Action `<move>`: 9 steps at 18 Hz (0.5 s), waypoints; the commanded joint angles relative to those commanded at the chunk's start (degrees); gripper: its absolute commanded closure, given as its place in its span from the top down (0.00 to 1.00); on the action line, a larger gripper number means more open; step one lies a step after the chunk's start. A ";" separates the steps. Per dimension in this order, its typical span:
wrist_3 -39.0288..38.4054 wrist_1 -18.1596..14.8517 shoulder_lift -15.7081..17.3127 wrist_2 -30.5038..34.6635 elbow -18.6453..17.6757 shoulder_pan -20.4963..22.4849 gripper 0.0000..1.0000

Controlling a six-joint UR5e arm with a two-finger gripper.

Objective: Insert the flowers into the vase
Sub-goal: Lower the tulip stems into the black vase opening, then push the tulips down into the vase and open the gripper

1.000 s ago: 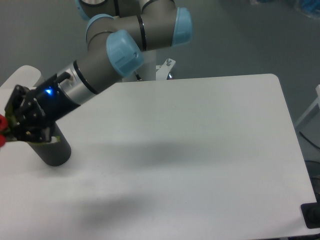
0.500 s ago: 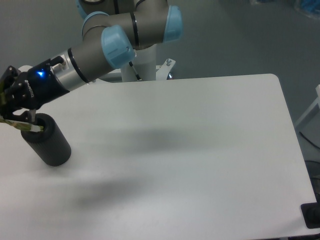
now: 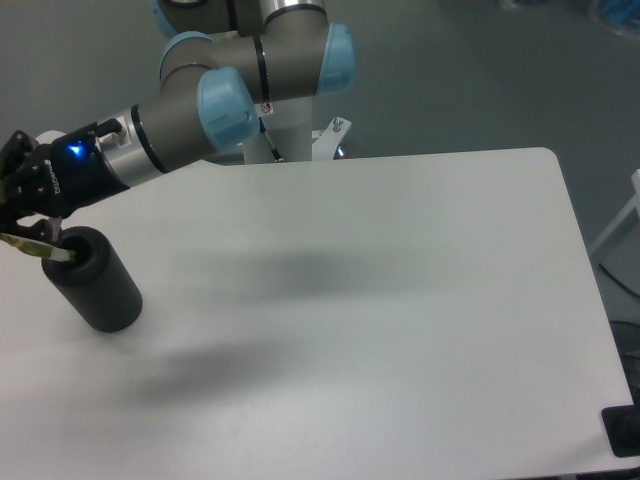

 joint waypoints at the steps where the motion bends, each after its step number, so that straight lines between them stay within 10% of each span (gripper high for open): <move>1: 0.71 0.00 0.09 0.00 -0.44 0.09 0.06; 9: 8.71 0.09 1.23 0.09 -6.85 1.84 0.13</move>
